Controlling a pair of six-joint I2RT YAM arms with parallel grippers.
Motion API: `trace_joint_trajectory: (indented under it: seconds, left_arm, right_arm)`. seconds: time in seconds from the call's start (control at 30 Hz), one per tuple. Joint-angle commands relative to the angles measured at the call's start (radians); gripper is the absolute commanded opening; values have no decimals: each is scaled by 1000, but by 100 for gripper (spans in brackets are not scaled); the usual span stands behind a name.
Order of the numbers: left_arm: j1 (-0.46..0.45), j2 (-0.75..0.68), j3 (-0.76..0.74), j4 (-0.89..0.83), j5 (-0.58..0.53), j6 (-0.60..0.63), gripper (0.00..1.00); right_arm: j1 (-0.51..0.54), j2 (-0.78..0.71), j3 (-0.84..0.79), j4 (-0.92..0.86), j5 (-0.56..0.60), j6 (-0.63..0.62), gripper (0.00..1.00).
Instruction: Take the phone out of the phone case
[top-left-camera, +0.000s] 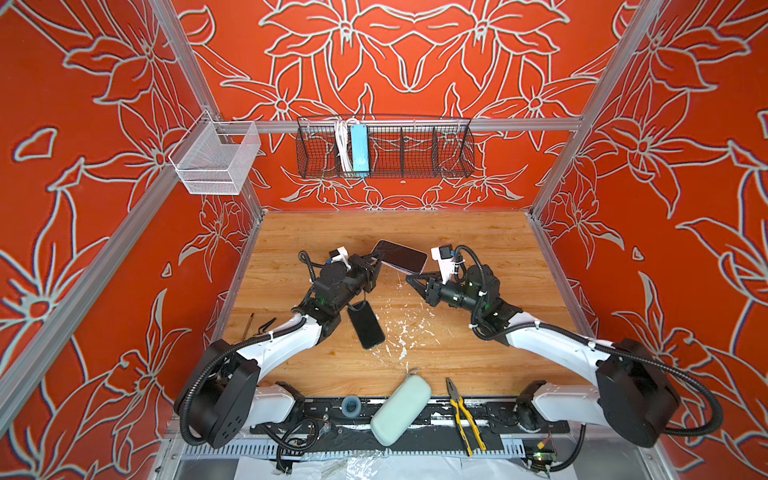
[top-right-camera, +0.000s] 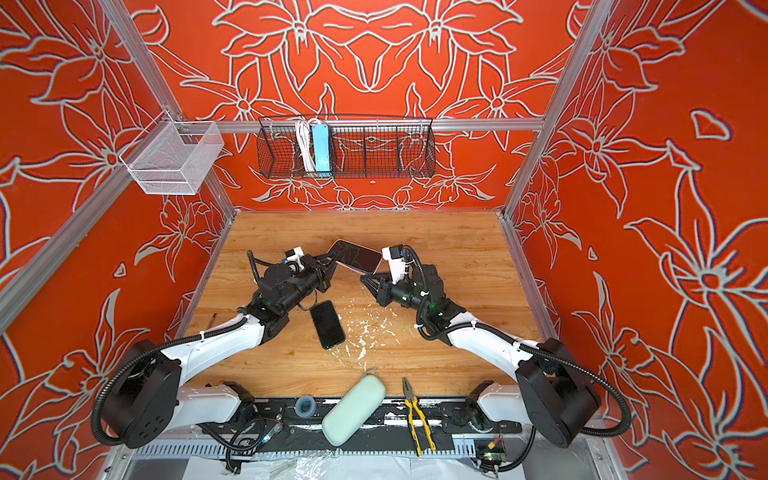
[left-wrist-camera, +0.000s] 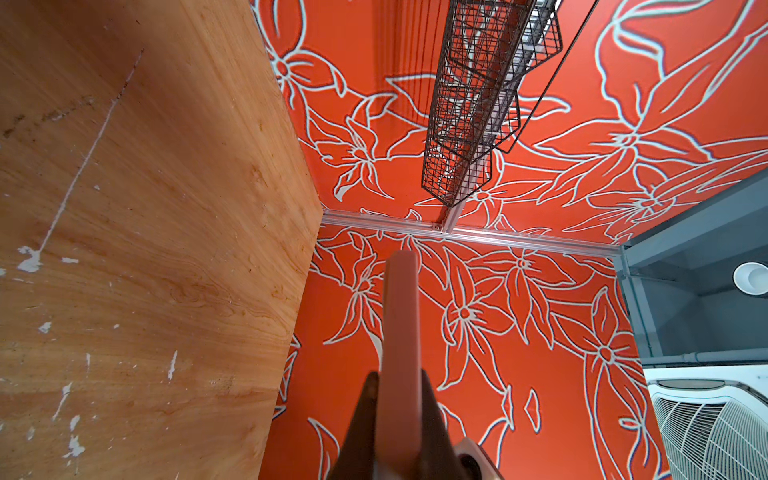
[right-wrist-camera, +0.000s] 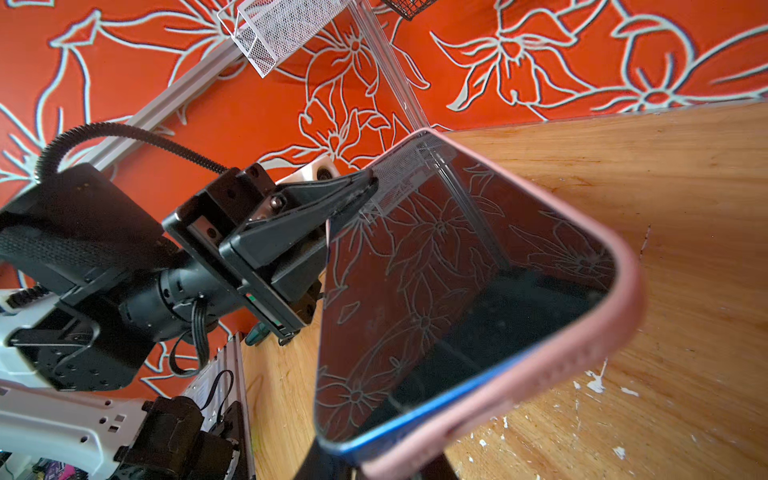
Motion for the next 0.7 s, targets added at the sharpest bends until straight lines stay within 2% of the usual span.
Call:
trace_joint_trajectory:
  seconds: [0.0,0.17,0.3,0.33,0.4,0.5,0.67]
  left_arm:
    - [0,-50,43,127,3,-48,0]
    - [-2,-49,52,154,23,-72,0]
    - [-2,-57,56,155,31,-42,0]
    - [-2,-61,57,152,30,-21,0]
    - [0,-65,59,142,32,23,0]
    - [3,-65,69,128,44,113,0]
    - [33,-43,109,112,113,246,0]
  right_arm:
    - [0,-1,-40,-97,74,-81,17]
    - [-1,3,-60,-68,79,-93,17]
    - [-5,1,-67,-54,71,-76,20]
    - [-6,-1,-66,-58,63,-72,24]
    - [-10,-15,-59,-87,40,-73,38]
    - [-25,-47,-34,-182,-39,-95,54]
    - [-62,-143,12,-419,-171,-182,62]
